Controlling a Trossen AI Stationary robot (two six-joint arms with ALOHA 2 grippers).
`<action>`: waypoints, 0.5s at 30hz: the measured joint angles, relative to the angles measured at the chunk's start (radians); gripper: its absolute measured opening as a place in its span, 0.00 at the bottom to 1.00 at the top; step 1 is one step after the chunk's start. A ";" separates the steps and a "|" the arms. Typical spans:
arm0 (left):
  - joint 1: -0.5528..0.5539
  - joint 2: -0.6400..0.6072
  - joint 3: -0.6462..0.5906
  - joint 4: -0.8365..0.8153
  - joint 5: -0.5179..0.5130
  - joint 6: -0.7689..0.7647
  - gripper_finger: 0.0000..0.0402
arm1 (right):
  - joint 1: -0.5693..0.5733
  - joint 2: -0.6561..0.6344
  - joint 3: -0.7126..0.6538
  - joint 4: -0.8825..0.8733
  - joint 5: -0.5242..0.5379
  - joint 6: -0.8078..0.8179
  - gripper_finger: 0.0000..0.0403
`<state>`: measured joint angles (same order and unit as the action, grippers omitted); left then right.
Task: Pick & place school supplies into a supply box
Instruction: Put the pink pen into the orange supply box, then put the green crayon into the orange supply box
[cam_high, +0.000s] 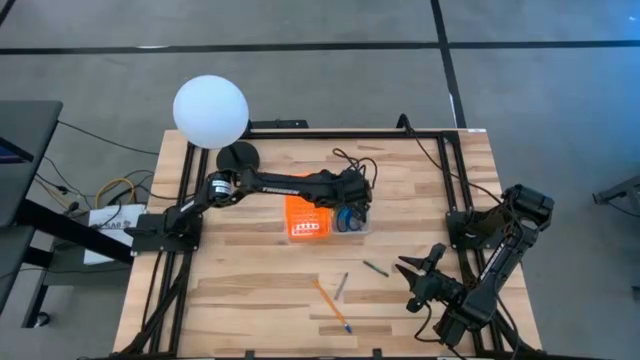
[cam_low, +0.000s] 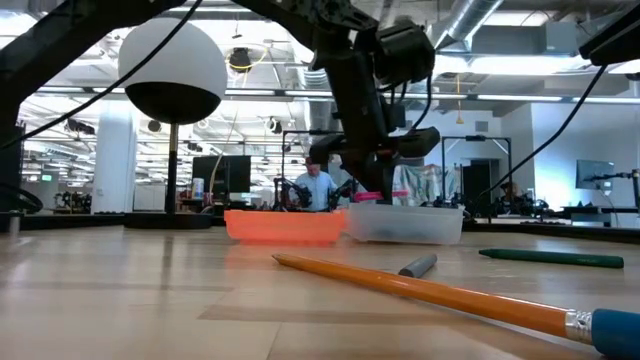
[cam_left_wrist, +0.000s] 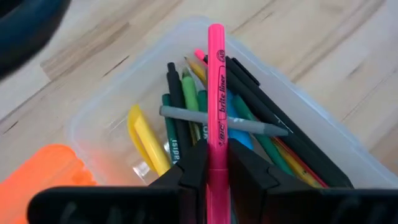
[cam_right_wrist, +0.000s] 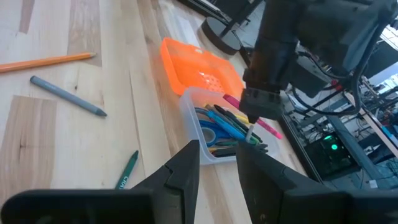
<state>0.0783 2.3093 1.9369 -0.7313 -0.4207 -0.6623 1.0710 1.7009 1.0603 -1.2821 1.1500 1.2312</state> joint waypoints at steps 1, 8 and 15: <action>0.001 0.000 0.000 0.001 0.002 -0.002 0.11 | 0.000 0.000 0.000 0.001 0.000 0.000 0.25; -0.020 0.000 0.000 0.001 -0.014 0.047 0.18 | 0.000 0.000 0.000 0.004 0.000 0.000 0.25; -0.024 0.000 0.000 0.001 -0.032 0.124 0.31 | 0.000 0.000 0.000 0.025 0.000 0.001 0.25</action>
<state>0.0539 2.3093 1.9369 -0.7305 -0.4529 -0.5380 1.0710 1.7012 1.0603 -1.2572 1.1500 1.2324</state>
